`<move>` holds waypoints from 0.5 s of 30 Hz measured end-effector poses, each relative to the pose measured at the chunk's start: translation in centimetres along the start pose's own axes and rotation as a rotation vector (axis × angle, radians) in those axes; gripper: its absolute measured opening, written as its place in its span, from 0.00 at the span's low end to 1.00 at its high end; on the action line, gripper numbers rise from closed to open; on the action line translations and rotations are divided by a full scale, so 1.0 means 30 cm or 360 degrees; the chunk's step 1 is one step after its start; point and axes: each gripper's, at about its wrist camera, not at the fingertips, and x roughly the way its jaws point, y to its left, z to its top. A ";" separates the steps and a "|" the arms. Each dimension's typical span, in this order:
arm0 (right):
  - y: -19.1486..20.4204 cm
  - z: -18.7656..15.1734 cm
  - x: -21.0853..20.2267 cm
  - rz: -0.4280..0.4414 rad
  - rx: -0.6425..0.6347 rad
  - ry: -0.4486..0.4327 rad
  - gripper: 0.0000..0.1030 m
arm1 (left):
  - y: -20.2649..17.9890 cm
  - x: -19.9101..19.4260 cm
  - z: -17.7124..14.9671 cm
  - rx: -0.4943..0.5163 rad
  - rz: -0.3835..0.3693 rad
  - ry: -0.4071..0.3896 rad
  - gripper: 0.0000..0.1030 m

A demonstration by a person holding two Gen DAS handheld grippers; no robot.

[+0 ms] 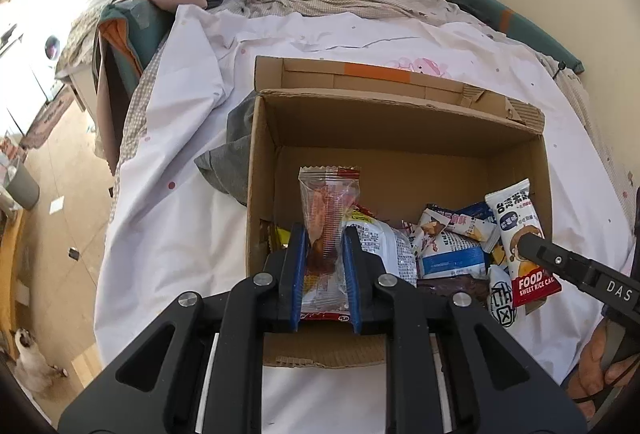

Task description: Organize snacks

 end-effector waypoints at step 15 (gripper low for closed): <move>0.122 -0.024 -0.093 -0.0157 -0.0321 -0.0259 0.95 | -0.021 -0.093 -0.023 0.0020 -0.0020 -0.0140 0.69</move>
